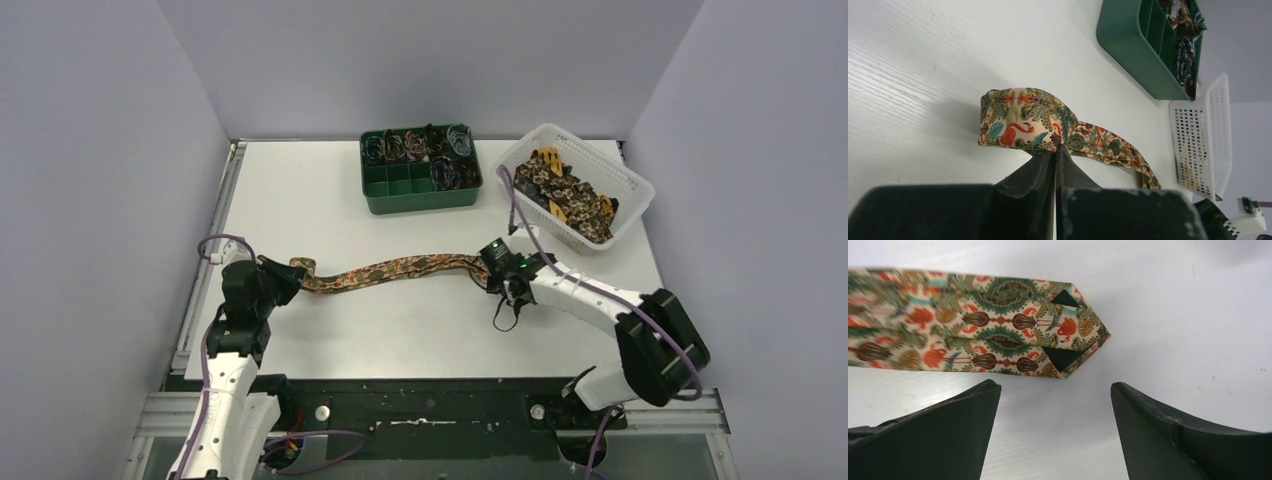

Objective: Roll the ties
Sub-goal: Flatten out the tie at the center of the board.

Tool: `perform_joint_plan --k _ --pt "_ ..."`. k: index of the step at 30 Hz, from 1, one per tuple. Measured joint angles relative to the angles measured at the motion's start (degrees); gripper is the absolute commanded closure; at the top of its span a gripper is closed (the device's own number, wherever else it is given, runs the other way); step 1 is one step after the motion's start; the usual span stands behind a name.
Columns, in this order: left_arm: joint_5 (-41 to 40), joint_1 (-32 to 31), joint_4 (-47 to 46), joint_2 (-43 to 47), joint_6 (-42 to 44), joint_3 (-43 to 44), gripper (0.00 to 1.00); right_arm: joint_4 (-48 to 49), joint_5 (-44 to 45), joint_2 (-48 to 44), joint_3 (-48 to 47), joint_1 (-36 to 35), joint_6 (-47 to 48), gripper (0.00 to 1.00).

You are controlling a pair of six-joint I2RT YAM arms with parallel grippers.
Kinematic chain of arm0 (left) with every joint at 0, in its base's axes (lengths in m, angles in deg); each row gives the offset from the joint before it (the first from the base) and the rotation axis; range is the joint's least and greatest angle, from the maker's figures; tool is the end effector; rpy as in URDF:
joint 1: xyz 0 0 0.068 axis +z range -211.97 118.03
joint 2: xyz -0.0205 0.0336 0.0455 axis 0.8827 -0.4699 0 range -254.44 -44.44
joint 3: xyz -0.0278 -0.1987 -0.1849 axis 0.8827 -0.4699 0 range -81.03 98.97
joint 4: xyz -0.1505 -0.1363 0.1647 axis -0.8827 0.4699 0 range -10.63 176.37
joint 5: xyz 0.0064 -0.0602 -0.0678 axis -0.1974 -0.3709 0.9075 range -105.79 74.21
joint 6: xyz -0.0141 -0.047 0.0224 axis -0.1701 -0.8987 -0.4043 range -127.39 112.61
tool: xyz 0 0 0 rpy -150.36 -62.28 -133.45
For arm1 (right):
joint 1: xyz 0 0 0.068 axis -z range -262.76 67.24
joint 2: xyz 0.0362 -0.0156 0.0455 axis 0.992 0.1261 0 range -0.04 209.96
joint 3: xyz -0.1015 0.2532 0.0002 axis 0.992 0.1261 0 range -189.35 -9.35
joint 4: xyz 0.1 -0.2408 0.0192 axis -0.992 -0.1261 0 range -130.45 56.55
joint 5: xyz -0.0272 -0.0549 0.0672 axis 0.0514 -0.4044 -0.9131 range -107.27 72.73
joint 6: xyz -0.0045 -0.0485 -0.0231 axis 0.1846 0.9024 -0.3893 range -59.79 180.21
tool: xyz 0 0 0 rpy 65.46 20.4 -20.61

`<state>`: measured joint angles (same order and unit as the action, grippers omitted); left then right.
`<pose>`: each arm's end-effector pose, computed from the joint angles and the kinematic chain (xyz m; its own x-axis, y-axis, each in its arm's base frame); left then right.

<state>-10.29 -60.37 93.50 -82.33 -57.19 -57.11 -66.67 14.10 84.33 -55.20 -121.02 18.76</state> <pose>0.1604 0.0010 0.2231 -0.3472 -0.7703 -0.5348 -0.3230 0.6336 -0.7030 0.2124 0.1440 0.1714 -0.8241 0.0698 -0.5622 0.1933 0.9675 -0.1632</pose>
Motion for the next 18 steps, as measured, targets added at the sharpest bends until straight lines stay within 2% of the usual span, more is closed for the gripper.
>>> perform_joint_plan --k 4,8,18 --pt "1.2 0.0 -0.3 3.8 -1.6 -2.5 1.00 2.4 -6.1 -9.5 1.3 6.1 1.4 0.15" --pt "1.5 0.0 0.2 6.3 -3.1 -5.2 1.00 8.0 -13.8 -15.9 4.7 7.5 1.2 0.20" --pt "1.3 0.1 0.4 5.1 -3.5 -5.2 1.00 21.3 -29.6 -5.6 6.8 14.0 1.0 0.28"
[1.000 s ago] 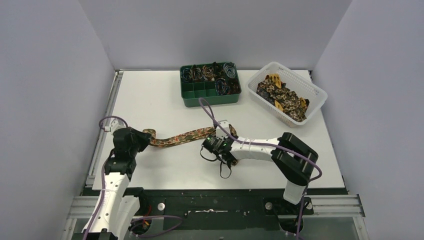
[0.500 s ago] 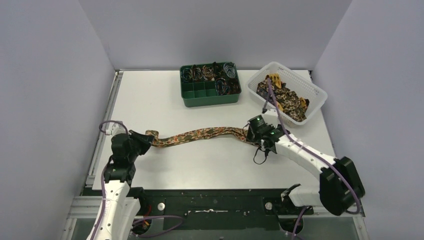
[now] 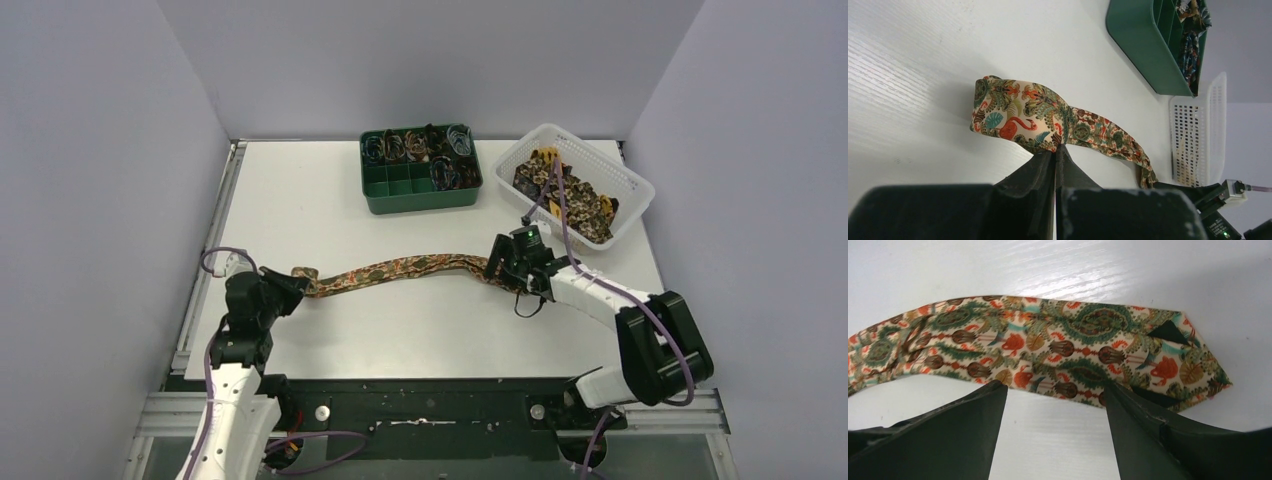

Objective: Roll the ties
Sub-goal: Flatten out the tie at the center of the board.

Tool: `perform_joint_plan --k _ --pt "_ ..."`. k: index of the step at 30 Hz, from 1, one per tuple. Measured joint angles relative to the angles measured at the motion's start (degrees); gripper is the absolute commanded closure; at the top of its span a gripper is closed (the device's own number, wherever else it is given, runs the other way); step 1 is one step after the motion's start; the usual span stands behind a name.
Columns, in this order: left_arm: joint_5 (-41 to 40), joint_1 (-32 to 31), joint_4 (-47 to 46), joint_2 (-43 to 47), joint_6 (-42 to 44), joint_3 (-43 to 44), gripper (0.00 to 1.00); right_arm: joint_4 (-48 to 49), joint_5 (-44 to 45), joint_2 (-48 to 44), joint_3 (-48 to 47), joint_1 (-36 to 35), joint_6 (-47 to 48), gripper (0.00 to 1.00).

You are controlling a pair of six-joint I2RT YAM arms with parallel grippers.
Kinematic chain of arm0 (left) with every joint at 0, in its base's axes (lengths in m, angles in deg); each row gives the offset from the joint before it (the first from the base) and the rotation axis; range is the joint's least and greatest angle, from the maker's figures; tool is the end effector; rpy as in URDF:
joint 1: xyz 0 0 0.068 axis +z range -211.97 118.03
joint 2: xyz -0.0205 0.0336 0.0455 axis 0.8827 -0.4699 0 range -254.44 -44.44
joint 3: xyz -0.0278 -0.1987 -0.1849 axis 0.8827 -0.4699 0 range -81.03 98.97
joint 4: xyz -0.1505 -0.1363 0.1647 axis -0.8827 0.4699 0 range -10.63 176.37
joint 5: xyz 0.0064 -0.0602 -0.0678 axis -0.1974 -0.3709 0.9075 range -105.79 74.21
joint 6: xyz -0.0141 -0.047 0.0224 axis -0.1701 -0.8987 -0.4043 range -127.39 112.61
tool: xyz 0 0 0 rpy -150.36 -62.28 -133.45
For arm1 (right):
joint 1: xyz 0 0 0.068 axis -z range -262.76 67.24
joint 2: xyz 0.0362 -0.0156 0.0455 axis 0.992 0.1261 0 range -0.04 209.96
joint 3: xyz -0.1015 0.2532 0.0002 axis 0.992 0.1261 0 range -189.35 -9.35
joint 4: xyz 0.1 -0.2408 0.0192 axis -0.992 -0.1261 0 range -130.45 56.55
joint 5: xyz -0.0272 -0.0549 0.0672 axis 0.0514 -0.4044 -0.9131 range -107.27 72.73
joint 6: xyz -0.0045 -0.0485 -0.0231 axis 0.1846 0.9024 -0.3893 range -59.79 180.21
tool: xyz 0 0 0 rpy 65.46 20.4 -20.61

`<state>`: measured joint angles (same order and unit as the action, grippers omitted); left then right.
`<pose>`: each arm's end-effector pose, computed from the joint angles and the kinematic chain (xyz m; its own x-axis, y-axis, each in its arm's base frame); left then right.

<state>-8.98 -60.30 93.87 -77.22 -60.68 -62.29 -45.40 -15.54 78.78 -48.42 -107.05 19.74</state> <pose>0.1463 0.0000 0.2029 -0.3457 -0.8065 -0.4797 -0.3379 0.5839 -0.7382 0.2406 0.1075 0.1760 -0.7999 0.3507 -0.4870 0.1644 0.9085 0.3842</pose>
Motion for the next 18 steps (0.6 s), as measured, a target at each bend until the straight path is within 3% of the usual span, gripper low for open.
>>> perform_joint_plan --k 9,16,17,18 --pt "-1.0 0.2 0.8 -1.2 2.0 3.4 1.00 5.9 -4.2 5.2 0.8 5.1 1.1 0.27" --pt "-1.8 0.3 0.9 -1.3 2.1 4.3 1.00 9.3 -6.3 2.2 4.7 16.3 1.5 0.26" --pt "-1.8 0.3 0.9 -1.2 1.7 4.3 0.99 9.2 -6.2 1.8 5.0 17.4 1.6 0.25" --pt "-1.8 0.3 0.6 -1.1 1.3 4.1 0.90 8.8 -6.1 1.3 5.1 18.2 1.8 0.24"
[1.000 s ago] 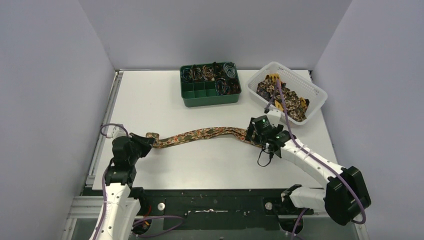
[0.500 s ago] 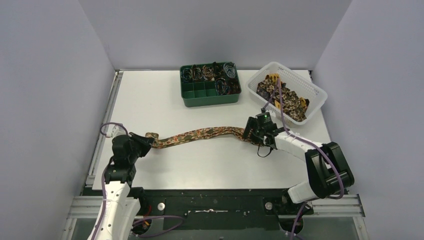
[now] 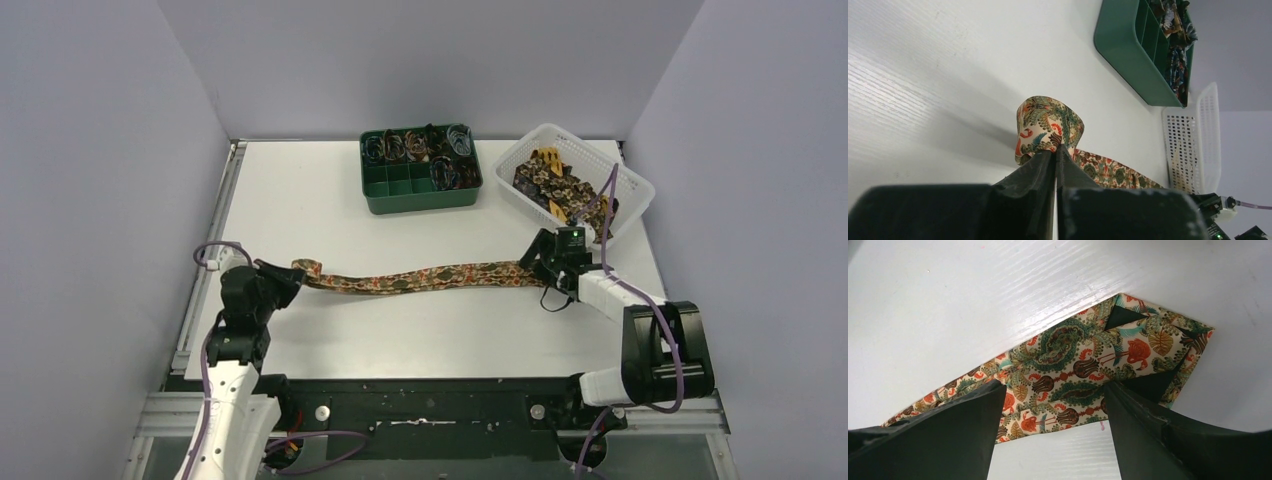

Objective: Roll the ties
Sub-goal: Flatten out the tie at the center of the board.

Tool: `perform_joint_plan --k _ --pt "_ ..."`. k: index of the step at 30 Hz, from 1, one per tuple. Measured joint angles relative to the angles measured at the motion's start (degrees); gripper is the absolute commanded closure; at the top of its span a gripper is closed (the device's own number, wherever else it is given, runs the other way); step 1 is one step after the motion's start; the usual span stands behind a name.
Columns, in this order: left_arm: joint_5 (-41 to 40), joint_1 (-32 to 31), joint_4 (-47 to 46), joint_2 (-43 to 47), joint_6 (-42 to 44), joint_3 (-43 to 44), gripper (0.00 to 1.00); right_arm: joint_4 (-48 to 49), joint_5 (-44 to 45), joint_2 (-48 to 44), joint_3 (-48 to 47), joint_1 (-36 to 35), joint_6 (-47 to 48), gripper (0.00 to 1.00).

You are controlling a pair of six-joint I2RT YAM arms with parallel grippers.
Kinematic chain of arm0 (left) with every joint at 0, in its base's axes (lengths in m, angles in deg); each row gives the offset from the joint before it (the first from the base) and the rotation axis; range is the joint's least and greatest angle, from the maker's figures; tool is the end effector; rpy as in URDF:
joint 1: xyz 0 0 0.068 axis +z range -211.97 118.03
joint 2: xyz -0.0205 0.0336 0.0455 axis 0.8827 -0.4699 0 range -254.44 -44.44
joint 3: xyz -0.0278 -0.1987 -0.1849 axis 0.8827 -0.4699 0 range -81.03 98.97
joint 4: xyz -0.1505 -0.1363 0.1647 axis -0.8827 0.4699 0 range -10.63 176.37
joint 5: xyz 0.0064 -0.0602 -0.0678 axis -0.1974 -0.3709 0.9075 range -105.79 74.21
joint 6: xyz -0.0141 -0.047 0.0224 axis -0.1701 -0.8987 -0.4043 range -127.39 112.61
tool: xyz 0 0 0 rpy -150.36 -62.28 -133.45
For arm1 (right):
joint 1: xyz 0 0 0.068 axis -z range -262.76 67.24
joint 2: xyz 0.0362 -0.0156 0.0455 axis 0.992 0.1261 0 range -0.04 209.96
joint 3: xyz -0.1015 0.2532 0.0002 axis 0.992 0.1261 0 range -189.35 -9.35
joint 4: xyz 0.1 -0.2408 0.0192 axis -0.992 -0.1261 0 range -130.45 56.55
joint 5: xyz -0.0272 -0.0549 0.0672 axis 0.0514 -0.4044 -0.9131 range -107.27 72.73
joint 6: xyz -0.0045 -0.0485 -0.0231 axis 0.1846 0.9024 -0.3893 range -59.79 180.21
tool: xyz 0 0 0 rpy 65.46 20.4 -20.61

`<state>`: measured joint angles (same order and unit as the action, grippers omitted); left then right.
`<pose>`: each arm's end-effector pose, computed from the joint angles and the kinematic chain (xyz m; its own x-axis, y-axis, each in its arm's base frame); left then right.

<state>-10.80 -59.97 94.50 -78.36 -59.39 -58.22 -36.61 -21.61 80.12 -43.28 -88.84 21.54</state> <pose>0.1510 0.0021 0.2240 -0.3060 -0.7962 -0.5219 -0.3216 0.6024 -0.7306 0.2573 0.0302 0.1551 -0.6859 0.5535 -0.4724 0.3510 0.8203 0.4515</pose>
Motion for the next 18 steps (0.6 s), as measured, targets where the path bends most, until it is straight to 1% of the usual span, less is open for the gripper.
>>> perform_joint_plan --k 2,3,4,5,6,10,13,15,18 --pt "0.0 0.0 -0.8 0.2 -0.6 -1.0 0.72 -0.7 0.0 -0.5 0.1 0.4 0.6 0.22" --pt "0.0 0.0 -1.1 0.2 -0.9 -1.7 0.59 -1.1 -0.1 -0.8 0.1 0.4 1.0 0.21" --pt "0.0 0.1 -1.2 0.2 -1.3 -2.5 0.43 -1.8 -0.4 -1.1 0.1 0.4 1.5 0.20" --pt "-0.3 0.1 -0.9 0.2 -1.6 -3.1 0.29 -2.8 -0.7 -1.7 0.1 0.4 2.0 0.19" --pt "-0.7 0.1 -0.4 0.2 -1.7 -3.6 0.23 -3.9 -1.1 -2.4 0.1 0.3 2.4 0.18" --pt "-4.0 0.4 3.0 0.6 -2.3 -3.6 0.14 -6.5 -4.3 -7.3 0.1 -1.4 4.9 0.17" --pt "-7.3 0.5 6.2 1.0 -1.7 -1.9 0.12 -6.4 -6.8 -11.2 -0.7 -6.7 7.0 0.19" --pt "-9.3 0.5 7.1 1.1 -0.9 -0.4 0.12 -5.3 -7.1 -11.6 -2.3 -13.1 8.4 0.20" --pt "-10.7 0.5 7.3 0.9 0.5 0.7 0.14 -1.1 -6.0 -10.2 -4.3 -23.5 10.6 0.22"
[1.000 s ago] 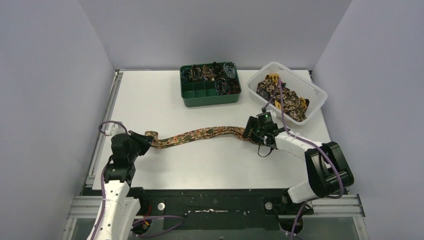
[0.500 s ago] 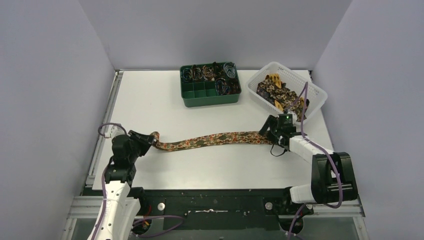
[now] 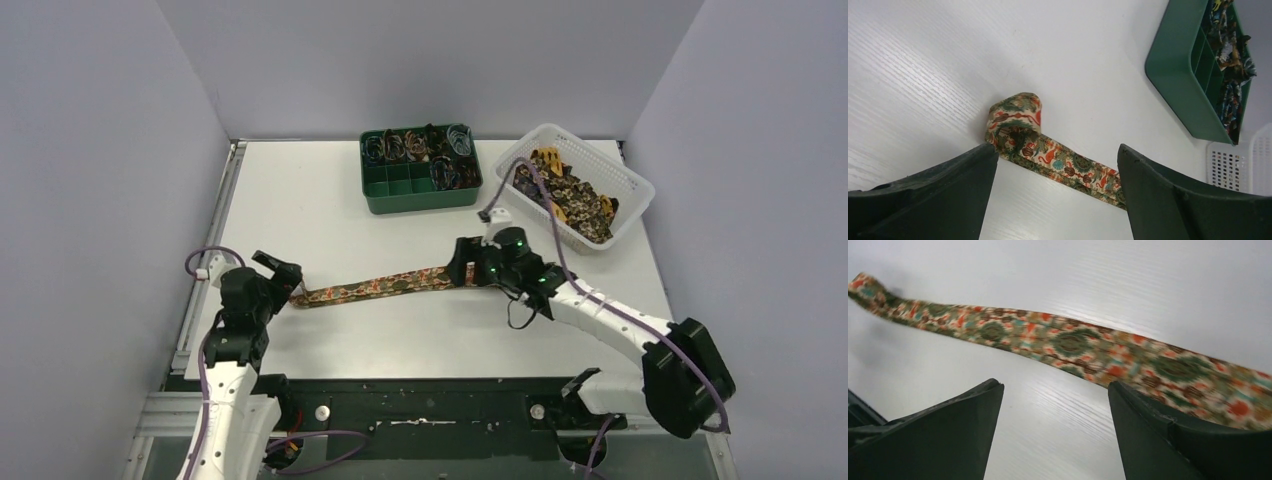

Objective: Roll the ties
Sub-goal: Flatten out the tie at the center of the board.

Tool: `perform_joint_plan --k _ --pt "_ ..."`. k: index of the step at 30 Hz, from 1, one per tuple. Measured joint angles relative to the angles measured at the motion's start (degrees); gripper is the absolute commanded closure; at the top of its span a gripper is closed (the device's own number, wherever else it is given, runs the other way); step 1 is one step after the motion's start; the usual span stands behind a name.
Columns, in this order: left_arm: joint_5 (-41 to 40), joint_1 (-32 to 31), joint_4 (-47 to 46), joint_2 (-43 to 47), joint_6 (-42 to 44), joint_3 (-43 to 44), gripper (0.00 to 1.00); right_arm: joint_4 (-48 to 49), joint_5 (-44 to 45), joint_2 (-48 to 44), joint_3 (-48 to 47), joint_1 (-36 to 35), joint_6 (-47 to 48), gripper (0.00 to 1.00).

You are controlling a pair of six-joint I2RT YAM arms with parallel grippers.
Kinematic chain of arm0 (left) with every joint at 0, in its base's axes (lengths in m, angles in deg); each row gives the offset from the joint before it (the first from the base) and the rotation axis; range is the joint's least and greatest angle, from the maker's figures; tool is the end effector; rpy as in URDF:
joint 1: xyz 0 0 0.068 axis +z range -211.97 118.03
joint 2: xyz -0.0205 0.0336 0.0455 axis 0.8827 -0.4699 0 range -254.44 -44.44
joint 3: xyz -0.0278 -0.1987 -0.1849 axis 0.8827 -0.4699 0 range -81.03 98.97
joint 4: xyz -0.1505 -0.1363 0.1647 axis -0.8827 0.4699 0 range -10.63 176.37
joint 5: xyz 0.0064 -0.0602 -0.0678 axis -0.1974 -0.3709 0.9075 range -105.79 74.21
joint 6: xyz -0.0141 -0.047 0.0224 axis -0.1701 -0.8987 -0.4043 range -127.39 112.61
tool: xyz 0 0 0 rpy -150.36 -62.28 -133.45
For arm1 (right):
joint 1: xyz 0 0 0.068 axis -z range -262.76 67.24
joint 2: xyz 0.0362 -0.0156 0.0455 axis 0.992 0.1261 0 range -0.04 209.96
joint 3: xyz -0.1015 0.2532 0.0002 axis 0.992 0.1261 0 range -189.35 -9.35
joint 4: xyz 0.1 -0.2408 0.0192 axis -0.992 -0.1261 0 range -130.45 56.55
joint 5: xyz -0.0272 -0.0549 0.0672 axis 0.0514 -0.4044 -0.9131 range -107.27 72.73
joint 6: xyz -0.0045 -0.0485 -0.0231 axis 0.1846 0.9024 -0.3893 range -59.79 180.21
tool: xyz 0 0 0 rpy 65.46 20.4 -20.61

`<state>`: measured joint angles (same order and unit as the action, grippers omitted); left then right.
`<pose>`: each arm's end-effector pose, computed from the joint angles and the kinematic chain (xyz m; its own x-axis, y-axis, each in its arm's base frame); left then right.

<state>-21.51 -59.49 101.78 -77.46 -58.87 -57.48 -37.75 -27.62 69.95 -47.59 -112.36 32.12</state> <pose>0.1427 0.0097 0.2184 -0.2287 -0.7892 -0.5700 -0.4923 0.5989 -0.6317 0.2209 0.1330 0.2195 -0.7396 0.1125 -0.6635 -0.2991 0.8282 0.4739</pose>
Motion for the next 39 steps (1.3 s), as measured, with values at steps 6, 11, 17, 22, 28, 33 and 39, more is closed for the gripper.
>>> perform_joint_plan --k 6,11,17,22,28,33,39 --pt "-0.2 0.0 0.4 -2.0 3.7 0.1 0.15 8.5 3.7 13.8 -7.4 -14.6 6.3 0.21" --pt "-2.9 -0.3 2.0 -2.9 4.2 0.1 0.15 7.5 5.8 25.1 -16.7 -17.9 12.3 0.20" --pt "-7.0 -0.5 2.5 -3.6 3.5 -1.8 0.21 3.1 6.2 30.3 -23.3 -17.6 15.8 0.21" --pt "-6.9 -0.5 -1.8 -5.0 2.6 -7.3 0.30 0.3 3.6 30.5 -23.2 -16.9 17.0 0.23" --pt "-7.8 -0.2 -4.0 -7.9 2.6 -9.7 0.33 -0.1 0.6 30.5 -20.2 -15.0 17.1 0.23" --pt "-8.2 0.2 -6.8 -8.2 2.8 -9.8 0.26 -1.6 -2.2 30.5 -17.8 -9.1 17.0 0.23" --pt "-8.7 0.3 -9.4 -8.3 4.3 -9.8 0.28 -1.9 -3.7 30.5 -17.8 -8.3 17.2 0.23"
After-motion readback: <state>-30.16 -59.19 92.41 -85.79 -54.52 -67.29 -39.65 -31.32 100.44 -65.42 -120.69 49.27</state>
